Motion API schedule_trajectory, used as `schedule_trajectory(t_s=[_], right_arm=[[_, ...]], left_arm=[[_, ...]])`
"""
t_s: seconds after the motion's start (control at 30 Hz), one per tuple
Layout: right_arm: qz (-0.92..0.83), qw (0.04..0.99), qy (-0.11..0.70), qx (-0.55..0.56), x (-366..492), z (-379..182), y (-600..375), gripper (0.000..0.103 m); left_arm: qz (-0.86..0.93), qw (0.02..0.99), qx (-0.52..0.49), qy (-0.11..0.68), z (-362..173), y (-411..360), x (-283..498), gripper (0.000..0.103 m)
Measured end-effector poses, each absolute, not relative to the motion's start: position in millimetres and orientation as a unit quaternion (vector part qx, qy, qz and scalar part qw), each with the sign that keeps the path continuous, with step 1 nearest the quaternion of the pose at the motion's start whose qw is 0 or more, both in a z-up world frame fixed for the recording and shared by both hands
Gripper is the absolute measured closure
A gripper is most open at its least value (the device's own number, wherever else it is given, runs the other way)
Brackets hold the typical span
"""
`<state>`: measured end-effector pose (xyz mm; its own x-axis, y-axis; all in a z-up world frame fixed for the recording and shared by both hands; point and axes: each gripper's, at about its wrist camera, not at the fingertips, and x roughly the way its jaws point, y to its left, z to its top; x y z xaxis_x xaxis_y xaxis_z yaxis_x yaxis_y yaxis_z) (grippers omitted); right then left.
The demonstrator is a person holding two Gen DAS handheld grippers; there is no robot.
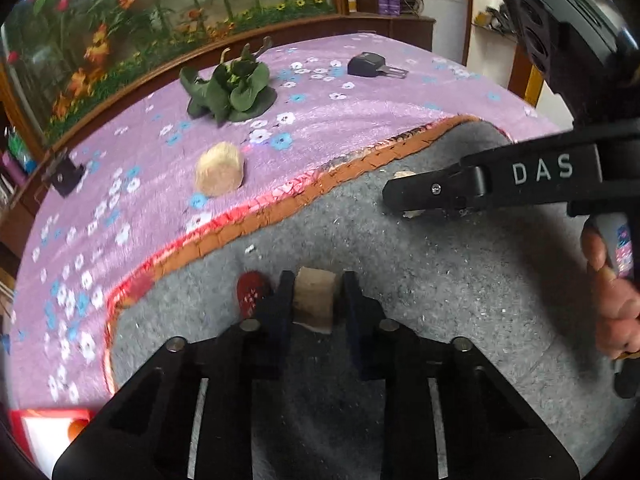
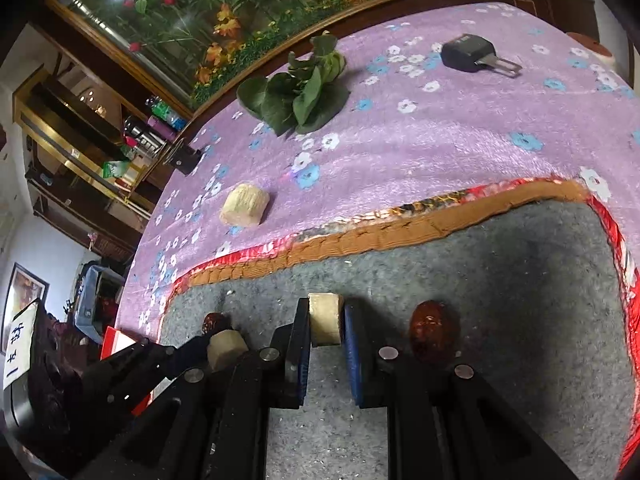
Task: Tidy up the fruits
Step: 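Grasp a pale cube with the right tool while the left tool grasps a tan cube, then carry both pale cubes over the white tray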
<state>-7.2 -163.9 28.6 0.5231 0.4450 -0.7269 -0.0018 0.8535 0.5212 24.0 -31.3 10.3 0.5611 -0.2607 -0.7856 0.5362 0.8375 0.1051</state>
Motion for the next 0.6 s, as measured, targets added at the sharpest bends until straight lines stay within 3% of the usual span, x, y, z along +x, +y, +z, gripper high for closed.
schedule_trajectory(t_s=[0.43,0.6], right_arm=[[0.246,0.797,0.454,0.313,-7,31,-161,0.088],[0.237,0.825,0.423,0.290,-14,44,-155,0.088]], left_arm=[[-0.163,0.900,0.061,0.400,40,8,-25,0.086],[-0.095,0.920,0.032,0.380,62,38,-58,0.085]])
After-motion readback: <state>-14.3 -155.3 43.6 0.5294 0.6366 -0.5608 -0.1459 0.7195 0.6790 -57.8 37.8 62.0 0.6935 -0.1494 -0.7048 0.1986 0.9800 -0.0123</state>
